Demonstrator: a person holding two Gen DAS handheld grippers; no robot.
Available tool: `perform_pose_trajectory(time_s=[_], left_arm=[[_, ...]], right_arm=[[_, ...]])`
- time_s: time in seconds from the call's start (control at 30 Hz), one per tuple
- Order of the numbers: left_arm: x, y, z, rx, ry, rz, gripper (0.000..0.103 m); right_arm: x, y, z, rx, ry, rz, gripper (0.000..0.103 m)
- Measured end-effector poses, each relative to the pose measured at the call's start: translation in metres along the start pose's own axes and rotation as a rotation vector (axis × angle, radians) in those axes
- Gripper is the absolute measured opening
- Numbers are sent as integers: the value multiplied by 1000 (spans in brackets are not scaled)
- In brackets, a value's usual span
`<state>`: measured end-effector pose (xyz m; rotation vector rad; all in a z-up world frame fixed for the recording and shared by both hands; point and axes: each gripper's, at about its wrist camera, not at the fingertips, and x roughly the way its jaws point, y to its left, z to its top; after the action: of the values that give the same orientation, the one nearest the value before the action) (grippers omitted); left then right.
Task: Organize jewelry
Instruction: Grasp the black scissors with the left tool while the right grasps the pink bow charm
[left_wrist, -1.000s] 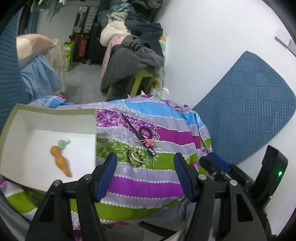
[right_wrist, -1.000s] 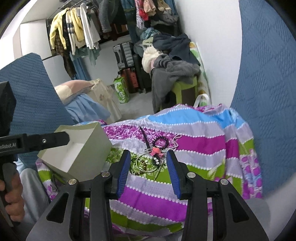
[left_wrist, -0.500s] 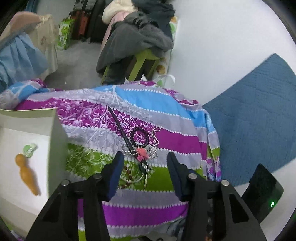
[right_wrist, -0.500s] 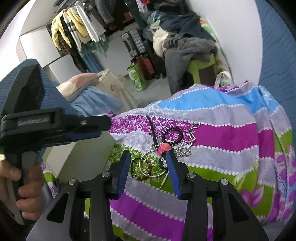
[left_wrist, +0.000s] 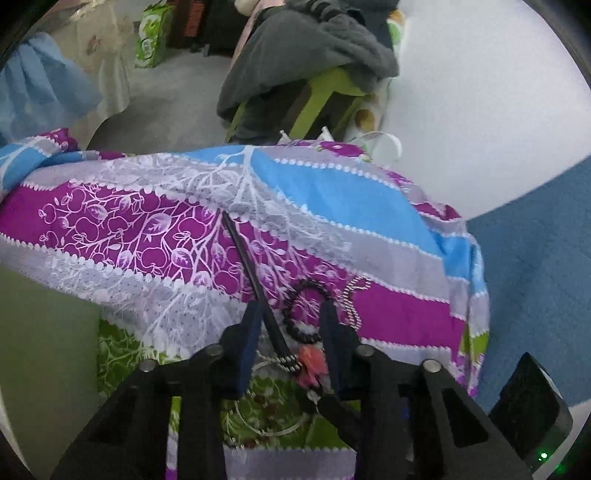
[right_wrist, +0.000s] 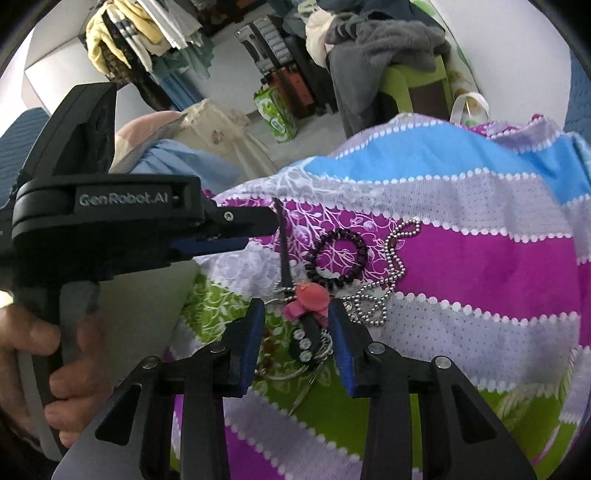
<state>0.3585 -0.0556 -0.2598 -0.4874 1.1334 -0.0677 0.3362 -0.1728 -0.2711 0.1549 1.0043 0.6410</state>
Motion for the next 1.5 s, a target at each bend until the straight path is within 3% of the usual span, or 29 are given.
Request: perform_pose_trajectory(time_s=[0.5,0.63,0.97,1.27,1.5], left_arm=[[37,8,7,-7,36,35,26],[44,11,6,-21,44,43,13],[50,-6,6,60,43,81,9],[8,-32,-4,189,-57,109,5],[-36,-38,-13,230,-150,104,5]], right_arm=[[24,-6,7,21,51,2,27],[23,-7,7,19,53,-3,26],[16,-10,6,28,30,-4,26],[-7,-7,2,-11,-22,-64,26],[-28,-5,2,-8,-75,-107,26]])
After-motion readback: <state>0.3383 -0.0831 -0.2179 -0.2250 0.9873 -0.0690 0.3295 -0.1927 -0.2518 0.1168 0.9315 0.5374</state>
